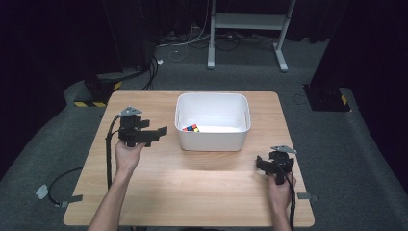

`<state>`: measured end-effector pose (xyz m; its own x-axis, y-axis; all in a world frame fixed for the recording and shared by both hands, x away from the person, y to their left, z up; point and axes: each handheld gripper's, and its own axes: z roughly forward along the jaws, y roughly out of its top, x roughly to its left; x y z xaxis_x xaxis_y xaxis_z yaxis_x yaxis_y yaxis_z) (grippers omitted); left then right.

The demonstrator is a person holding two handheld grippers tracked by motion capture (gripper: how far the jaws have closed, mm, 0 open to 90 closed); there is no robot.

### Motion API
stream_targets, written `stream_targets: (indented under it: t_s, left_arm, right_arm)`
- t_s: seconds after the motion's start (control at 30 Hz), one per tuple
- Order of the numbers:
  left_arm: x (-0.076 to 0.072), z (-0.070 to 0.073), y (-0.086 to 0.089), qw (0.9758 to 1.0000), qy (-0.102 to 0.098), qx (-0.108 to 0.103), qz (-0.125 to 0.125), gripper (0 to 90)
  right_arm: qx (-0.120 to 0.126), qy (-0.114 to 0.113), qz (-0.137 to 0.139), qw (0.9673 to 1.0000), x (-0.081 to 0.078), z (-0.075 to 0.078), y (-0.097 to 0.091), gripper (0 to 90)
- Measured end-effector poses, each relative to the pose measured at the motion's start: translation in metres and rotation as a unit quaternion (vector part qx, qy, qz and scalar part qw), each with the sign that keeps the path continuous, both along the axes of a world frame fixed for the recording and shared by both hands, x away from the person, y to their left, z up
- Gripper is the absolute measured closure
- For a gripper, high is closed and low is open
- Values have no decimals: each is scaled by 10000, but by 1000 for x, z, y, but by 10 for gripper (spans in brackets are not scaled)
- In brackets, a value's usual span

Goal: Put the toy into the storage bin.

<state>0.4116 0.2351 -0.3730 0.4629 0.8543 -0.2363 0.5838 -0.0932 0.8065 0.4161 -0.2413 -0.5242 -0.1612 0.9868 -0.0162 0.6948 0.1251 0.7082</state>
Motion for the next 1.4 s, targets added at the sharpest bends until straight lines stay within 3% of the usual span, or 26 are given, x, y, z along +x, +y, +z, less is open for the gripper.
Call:
stream_targets:
  t_s: [1.4]
  left_arm:
    - [-17, -15, 17, 9998, 156, -43, 98, 151]
  right_arm:
    - [2, 0, 0, 10000, 0, 0, 0, 130]
